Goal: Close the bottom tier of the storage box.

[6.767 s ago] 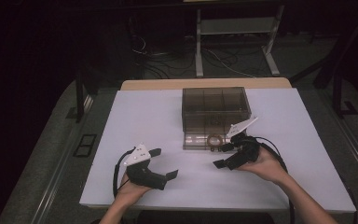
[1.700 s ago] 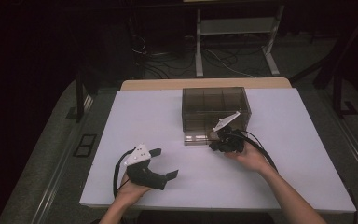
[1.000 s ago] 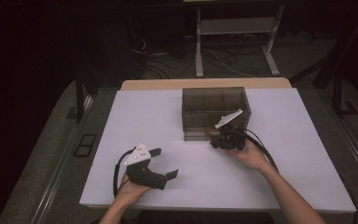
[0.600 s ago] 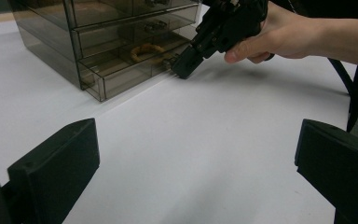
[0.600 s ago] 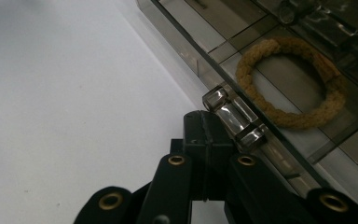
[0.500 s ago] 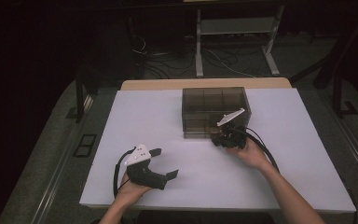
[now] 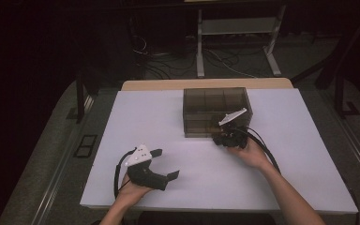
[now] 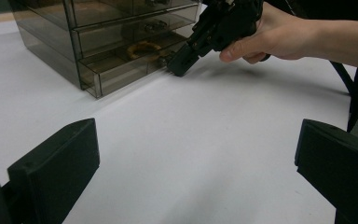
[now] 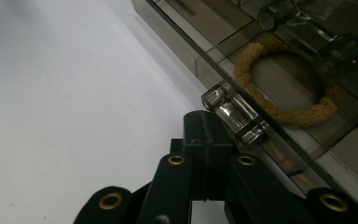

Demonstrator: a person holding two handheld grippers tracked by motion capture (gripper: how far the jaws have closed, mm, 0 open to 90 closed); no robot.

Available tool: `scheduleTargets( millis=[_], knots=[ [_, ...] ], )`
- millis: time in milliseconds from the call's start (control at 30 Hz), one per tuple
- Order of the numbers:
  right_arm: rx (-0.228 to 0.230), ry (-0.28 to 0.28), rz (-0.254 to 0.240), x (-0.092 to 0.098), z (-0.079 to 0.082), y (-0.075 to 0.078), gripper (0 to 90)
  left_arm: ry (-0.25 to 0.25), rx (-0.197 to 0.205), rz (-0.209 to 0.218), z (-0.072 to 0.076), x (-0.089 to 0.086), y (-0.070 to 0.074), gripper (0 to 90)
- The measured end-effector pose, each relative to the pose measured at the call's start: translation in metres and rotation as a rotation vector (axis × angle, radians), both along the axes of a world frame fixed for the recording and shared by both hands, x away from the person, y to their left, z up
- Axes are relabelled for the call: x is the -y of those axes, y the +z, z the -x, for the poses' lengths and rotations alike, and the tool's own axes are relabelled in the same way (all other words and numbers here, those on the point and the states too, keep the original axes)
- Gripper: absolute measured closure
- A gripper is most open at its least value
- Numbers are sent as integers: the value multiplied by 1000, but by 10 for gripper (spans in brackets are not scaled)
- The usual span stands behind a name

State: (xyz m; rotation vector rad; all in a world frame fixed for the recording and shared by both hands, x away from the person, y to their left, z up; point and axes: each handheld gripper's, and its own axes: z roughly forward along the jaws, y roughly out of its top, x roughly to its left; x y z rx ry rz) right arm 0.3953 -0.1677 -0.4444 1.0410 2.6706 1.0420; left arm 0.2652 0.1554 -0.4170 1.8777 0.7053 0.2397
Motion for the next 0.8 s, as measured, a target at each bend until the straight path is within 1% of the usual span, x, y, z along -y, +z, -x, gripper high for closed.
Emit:
scheduleTargets(
  millis=[167,800],
  knots=[
    [0,-5,-5,0,-1,0,888,3,-1,6,0,0,0,0],
    [7,-34,-23,1,-6,-2,888,2,-3,2,0,0,0,0]
  ],
)
